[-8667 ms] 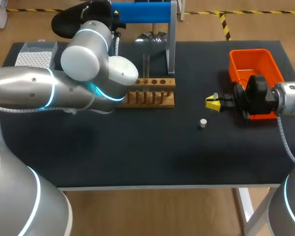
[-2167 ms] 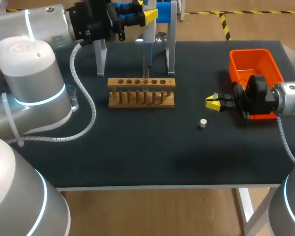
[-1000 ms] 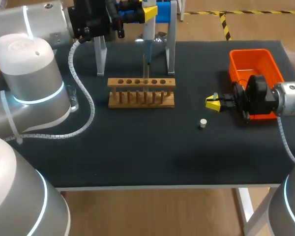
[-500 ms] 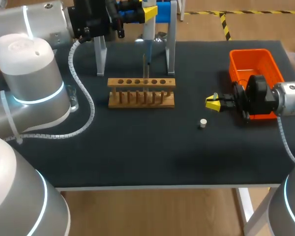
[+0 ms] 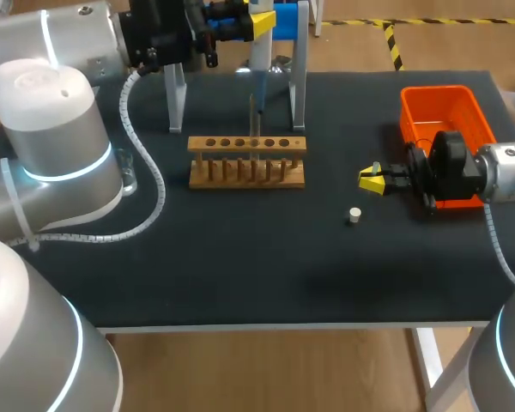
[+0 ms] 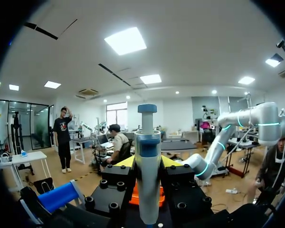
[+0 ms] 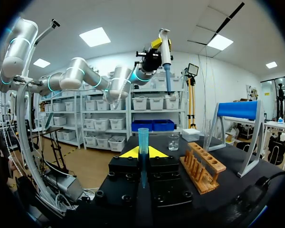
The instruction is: Invert the test tube, pick up the pipette, mount the tip to pipette, aspirate from beaker and dispense into the tube, eject the tip, return the pipette, and cap with the stopper.
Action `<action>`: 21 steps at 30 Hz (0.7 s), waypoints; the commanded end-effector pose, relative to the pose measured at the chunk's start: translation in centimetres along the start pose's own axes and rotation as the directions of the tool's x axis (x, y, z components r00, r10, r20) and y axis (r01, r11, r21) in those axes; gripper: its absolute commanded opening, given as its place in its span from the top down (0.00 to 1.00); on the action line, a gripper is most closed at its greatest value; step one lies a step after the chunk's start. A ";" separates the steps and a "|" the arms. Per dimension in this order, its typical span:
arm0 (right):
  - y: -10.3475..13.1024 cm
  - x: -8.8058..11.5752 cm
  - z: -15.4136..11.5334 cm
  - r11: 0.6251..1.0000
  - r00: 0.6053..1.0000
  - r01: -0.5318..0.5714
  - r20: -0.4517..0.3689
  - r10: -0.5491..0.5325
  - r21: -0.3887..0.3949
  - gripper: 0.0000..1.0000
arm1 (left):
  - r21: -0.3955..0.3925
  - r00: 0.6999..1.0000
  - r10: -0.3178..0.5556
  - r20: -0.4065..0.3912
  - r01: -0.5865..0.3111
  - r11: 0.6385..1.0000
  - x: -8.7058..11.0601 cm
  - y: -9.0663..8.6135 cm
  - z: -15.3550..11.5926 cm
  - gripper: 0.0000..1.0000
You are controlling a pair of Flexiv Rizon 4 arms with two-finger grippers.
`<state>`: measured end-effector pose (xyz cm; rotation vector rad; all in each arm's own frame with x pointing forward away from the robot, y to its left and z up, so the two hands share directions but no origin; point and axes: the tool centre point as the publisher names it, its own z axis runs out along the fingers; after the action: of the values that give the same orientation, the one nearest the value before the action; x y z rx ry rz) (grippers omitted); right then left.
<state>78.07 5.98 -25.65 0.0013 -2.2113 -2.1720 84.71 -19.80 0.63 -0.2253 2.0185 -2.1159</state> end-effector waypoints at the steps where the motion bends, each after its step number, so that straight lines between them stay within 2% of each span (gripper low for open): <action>1: 0.0 0.1 0.0 1.000 1.000 0.000 0.001 0.000 0.001 1.00 | 0.002 0.999 0.011 -0.032 -0.011 1.000 -0.1 0.0 -0.4 1.00; 4: 0.0 0.1 0.0 1.000 1.000 0.000 0.001 0.000 0.001 1.00 | 0.005 0.998 0.027 -0.063 -0.026 1.000 0.1 -0.2 -0.5 1.00; 21: 0.0 0.1 0.0 1.000 1.000 0.000 0.001 0.000 0.001 1.00 | -0.007 0.995 0.012 -0.104 -0.013 1.000 0.0 -0.2 -1.0 1.00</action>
<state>78.07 5.98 -25.65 0.0013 -2.2113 -2.1720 84.39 -19.09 0.92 -0.1095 2.0789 -2.1522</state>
